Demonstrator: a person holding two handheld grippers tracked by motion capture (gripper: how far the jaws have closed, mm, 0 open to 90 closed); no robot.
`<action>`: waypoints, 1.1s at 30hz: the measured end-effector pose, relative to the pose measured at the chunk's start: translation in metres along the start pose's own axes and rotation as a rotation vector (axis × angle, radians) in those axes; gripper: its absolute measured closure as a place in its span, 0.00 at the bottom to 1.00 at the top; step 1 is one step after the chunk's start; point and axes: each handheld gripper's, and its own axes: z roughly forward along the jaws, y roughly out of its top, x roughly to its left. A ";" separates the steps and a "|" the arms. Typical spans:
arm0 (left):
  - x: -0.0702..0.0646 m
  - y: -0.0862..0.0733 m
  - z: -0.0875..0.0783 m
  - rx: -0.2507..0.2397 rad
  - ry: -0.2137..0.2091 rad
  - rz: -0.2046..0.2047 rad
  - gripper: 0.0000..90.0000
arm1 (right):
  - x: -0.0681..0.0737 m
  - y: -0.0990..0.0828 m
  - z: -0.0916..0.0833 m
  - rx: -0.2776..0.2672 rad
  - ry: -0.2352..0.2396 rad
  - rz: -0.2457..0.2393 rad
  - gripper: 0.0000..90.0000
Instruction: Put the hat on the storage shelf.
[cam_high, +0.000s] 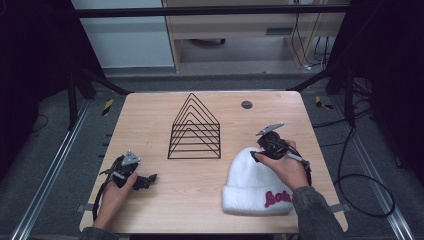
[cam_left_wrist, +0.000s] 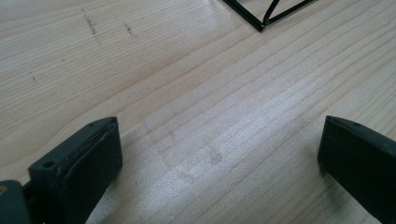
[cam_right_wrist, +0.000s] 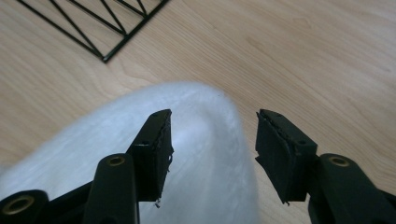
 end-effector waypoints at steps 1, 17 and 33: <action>0.000 0.000 0.000 0.000 0.000 0.000 0.00 | -0.002 0.000 0.005 0.012 -0.001 0.012 0.52; 0.000 0.000 0.000 0.000 0.000 0.001 0.00 | -0.014 0.000 0.053 0.151 0.049 0.071 0.54; -0.008 0.009 -0.005 -0.053 0.012 -0.041 0.05 | -0.003 -0.003 0.003 -0.025 0.111 0.024 0.92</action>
